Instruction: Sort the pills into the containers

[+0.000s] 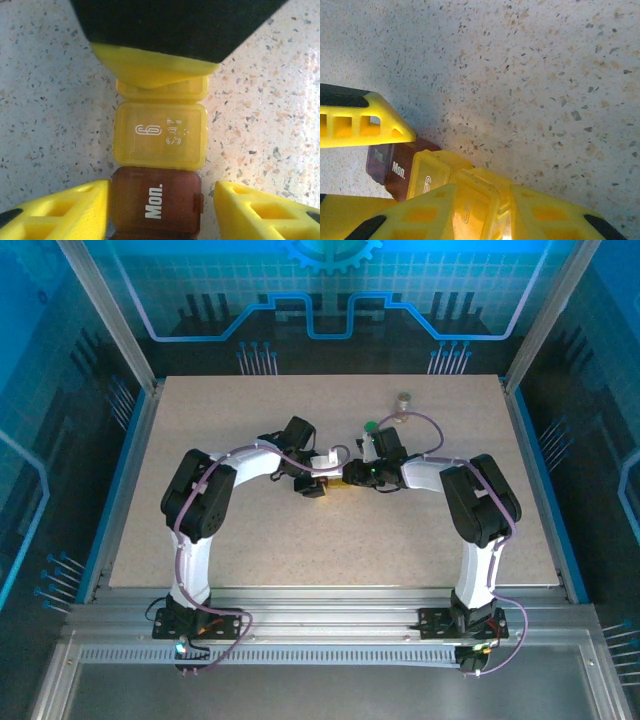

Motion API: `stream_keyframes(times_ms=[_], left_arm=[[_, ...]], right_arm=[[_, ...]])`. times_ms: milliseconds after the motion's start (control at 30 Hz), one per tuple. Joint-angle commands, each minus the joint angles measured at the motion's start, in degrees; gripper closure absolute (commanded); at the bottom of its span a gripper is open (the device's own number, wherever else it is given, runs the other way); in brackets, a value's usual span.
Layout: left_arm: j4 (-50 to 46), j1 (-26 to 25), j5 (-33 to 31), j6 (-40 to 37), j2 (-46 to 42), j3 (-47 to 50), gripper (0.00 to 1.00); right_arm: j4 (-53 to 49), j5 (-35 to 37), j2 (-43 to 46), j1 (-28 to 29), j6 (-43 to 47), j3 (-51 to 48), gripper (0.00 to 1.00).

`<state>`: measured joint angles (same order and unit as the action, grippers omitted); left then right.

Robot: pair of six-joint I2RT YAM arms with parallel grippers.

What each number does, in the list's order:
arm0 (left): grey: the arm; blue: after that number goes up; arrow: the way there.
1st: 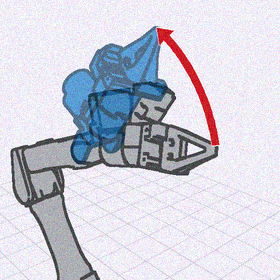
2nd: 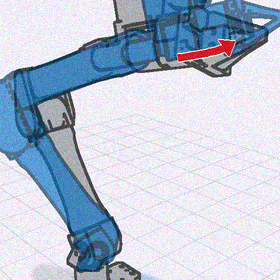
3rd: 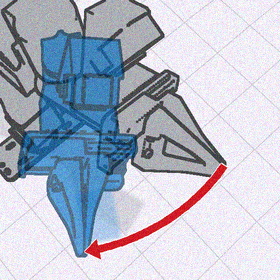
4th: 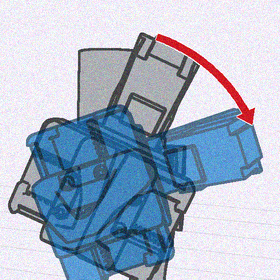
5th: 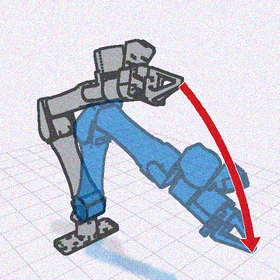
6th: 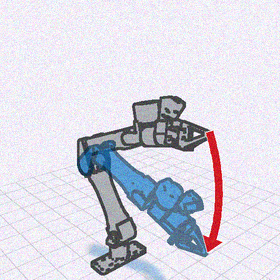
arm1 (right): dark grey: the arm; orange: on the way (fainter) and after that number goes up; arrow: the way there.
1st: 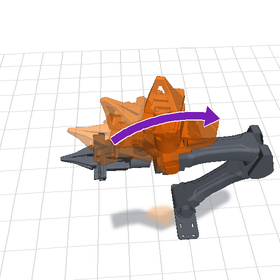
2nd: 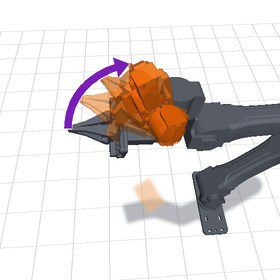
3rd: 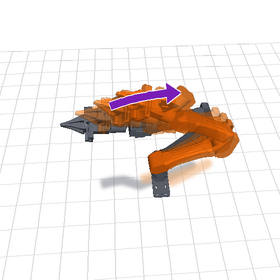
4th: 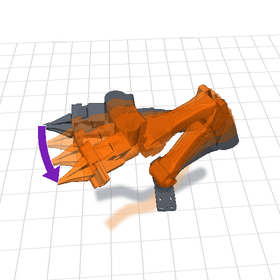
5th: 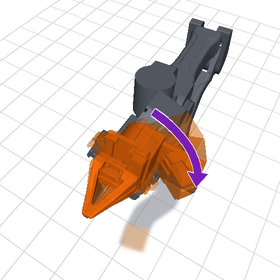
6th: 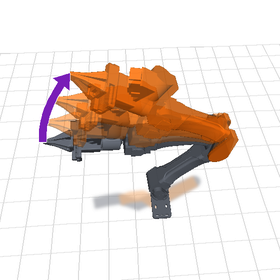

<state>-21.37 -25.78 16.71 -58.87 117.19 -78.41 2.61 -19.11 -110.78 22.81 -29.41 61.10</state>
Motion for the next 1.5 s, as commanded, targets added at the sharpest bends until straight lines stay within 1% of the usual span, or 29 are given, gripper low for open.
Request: stream_keyframes(times_ms=[0, 167, 233, 300, 467, 567, 633, 700, 733, 833, 933, 1033, 1067, 1100, 1133, 1200, 1367, 1467], left_arm=[[-2.3, -0.4, 1.4, -0.3, 0.4, -2.0, 0.47], [-3.6, -0.4, 2.2, 0.3, 0.4, -3.1, 0.53], [-5.2, -0.2, 2.8, 0.3, 0.8, -3.9, 0.56], [-7.0, -0.2, 3.6, 0.5, 1.2, -5.1, 0.58], [-11.5, 1.1, 7.4, 1.5, 1.9, -8.0, 0.59], [-14.0, 1.9, 9.0, 3.3, 2.4, -10.3, 0.55], [-14.4, 2.3, 9.5, 4.7, 2.6, -11.4, 0.48], [-13.7, 2.4, 9.3, 6.3, 2.5, -11.8, 0.39], [-13.1, 2.5, 9.2, 7.1, 2.4, -11.9, 0.37], [-12.3, 2.5, 9.1, 8.5, 2.4, -12.3, 0.35], [-10.6, 2.7, 6.9, 9.4, 2.5, -12.3, 0.35], [-10.5, 2.6, 6.1, 7.9, 2.3, -11.5, 0.34], [-10.2, 2.5, 5.8, 6.4, 1.8, -10.4, 0.28], [-8.8, 2.2, 5.5, 5.2, 0.9, -8.9, 0.11], [-7.5, 2.0, 5.3, 4.5, 0.1, -7.3, 0.07], [-6.1, 1.7, 5.3, 3.3, -0.8, -5.1, 0.06], [-5.9, 1.3, 3.3, 4.5, 0.1, -6.4, 0.1], [-4.5, 0.9, 2.1, 4.9, 0.4, -6.3, 0.11]], right_arm=[[-3.7, 1.1, -0.1, -0.4, 1.7, -1.6, 0.7], [-4.1, 2.2, 0.2, -0.3, 2.3, -1.8, 0.7], [-4.2, 2.4, 0.3, -0.3, 2.4, -1.9, 0.7], [-4.3, 2.6, 0.3, -0.2, 2.6, -2.0, 0.7], [-4.7, 3.2, 0.5, -0.2, 3.3, -2.1, 0.7], [-5.2, 3.7, 0.5, -0.2, 4.0, -2.1, 0.7], [-5.4, 4.0, 0.6, -0.2, 4.2, -2.1, 0.7], [-5.7, 4.2, 0.5, -0.2, 4.5, -2.0, 0.7], [-5.7, 4.2, 0.5, -0.2, 4.5, -2.0, 0.7], [-6.0, 4.1, 0.6, -0.2, 4.7, -1.7, 0.7], [-6.0, 4.2, 0.7, -0.2, 4.7, -1.6, 0.7], [-6.3, 4.1, 0.8, -0.2, 4.8, -1.7, 0.7], [-6.4, 4.1, 0.8, -0.2, 4.7, -1.7, 0.7], [-6.5, 4.1, 0.8, -0.2, 4.8, -1.5, 0.7], [-6.5, 4.1, 0.8, -0.2, 4.8, -1.6, 0.7], [-6.6, 4.1, 0.7, -0.2, 4.8, -1.6, 0.7], [-6.6, 4.0, 0.6, -0.2, 4.8, -1.5, 0.7], [-6.6, 4.0, 0.7, -0.2, 4.6, -1.6, 0.7]])
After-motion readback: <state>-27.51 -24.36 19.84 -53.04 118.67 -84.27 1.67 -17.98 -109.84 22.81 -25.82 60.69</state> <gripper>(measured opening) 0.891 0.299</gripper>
